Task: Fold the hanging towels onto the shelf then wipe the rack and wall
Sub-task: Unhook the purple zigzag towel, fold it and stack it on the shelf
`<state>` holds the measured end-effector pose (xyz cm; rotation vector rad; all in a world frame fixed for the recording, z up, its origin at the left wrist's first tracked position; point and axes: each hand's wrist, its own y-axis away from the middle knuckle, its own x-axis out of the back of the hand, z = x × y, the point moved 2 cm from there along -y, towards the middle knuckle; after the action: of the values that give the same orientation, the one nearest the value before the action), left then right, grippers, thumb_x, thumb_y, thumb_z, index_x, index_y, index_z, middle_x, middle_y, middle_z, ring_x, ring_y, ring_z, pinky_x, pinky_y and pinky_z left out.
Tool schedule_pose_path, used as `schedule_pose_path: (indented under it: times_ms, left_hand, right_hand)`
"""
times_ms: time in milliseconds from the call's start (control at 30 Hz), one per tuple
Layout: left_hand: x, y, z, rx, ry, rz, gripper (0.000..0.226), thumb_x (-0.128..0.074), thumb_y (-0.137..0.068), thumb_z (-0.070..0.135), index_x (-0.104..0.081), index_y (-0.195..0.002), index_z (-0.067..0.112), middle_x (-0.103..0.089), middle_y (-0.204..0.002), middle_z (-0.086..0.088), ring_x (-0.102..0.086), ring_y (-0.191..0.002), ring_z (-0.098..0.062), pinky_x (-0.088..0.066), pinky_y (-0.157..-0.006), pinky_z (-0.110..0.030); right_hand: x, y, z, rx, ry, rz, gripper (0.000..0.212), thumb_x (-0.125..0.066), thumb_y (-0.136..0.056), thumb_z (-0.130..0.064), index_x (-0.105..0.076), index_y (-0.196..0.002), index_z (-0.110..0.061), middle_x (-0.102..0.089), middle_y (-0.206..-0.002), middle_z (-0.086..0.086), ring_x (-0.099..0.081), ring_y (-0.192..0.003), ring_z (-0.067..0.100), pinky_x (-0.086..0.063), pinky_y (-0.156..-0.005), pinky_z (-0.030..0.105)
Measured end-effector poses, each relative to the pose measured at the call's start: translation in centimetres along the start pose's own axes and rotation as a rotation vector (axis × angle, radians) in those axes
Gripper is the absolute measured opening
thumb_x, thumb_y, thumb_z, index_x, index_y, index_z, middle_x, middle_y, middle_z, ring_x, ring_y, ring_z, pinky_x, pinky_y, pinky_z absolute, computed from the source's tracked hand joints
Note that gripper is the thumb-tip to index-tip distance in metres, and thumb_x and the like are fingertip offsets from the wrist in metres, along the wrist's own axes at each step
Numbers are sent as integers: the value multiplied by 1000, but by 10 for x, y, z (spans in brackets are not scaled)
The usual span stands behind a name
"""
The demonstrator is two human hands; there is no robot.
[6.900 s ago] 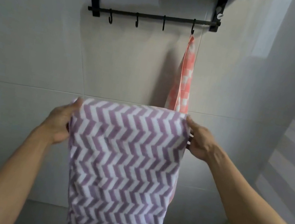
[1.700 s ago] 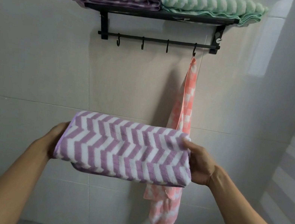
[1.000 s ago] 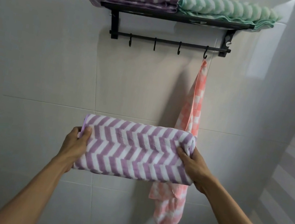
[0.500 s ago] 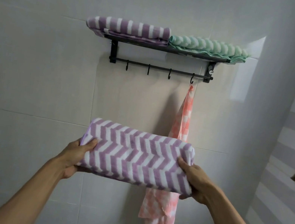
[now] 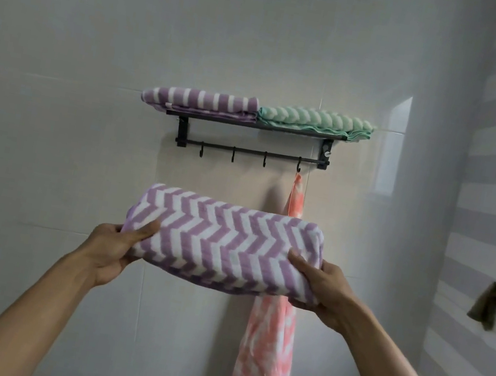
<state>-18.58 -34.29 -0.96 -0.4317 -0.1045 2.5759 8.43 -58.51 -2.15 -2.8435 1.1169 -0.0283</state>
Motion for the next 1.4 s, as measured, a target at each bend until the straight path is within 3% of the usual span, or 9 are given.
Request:
schedule_pose_path:
  times_ms: [100, 233, 367, 467, 667, 800, 1000, 1400]
  left_hand:
    - [5, 4, 26, -57, -5, 38, 51, -76, -81, 8, -58, -123, -13, -71, -113, -15, -69, -98, -25, -61, -70, -27]
    - [7, -8, 65, -207, -35, 120, 38, -72, -88, 10, -62, -119, -9, -71, -109, -15, -69, -91, -25, -60, -71, -35]
    - [1, -33, 107, -401, -104, 209, 12, -65, -96, 19, -68, -94, 8, -71, -101, -13, -68, -85, -25, -55, -68, -34]
    - [-1, -64, 138, -519, -74, 225, 15, -63, -98, 20, -67, -97, 6, -70, -101, -12, -68, -88, -26, -59, -63, -33]
    - [2, -148, 189, -607, 66, 159, 29, -63, -97, 19, -63, -120, 1, -70, -105, -8, -69, -90, -19, -61, -60, -25]
    - [2, -213, 228, -617, 99, 93, 23, -63, -97, 18, -63, -116, 4, -70, -104, -4, -70, -90, -16, -59, -60, -27]
    - [2, -301, 273, -622, 137, 71, 26, -68, -94, 15, -61, -113, -1, -68, -103, -9, -70, -86, -20, -60, -55, -34]
    - [-3, -398, 324, -617, 101, 106, 47, -79, -84, 17, -59, -122, -4, -64, -119, -17, -71, -92, -30, -62, -62, -40]
  right_hand:
    - [1, 2, -21, 77, 0, -14, 53, -81, -81, -32, -62, -121, -2, -73, -109, 14, -77, -82, 28, -61, -62, 37]
    - [-15, -12, -63, 228, -11, 41, 37, -72, -92, -28, -60, -120, -8, -69, -113, 13, -73, -93, 32, -64, -65, 44]
    - [-36, -39, -109, 371, -5, 107, 25, -66, -97, -30, -63, -116, -13, -71, -108, 12, -73, -87, 32, -62, -58, 41]
    - [-54, -64, -143, 465, 15, 114, 16, -62, -100, -31, -63, -108, -18, -71, -103, 8, -72, -81, 26, -62, -56, 38]
    - [-90, -132, -206, 583, -3, 173, 30, -63, -99, -37, -63, -117, -12, -68, -109, 7, -70, -84, 25, -59, -54, 33]
    - [-115, -178, -249, 605, -15, 182, 30, -63, -98, -36, -63, -115, -11, -68, -109, 7, -70, -90, 26, -61, -58, 34]
    - [-146, -247, -292, 610, -31, 221, 23, -66, -97, -32, -64, -95, -8, -69, -105, 11, -68, -79, 25, -57, -51, 29]
    - [-168, -350, -344, 618, -28, 231, 38, -67, -97, -30, -63, -117, 1, -64, -112, 17, -64, -81, 28, -56, -50, 28]
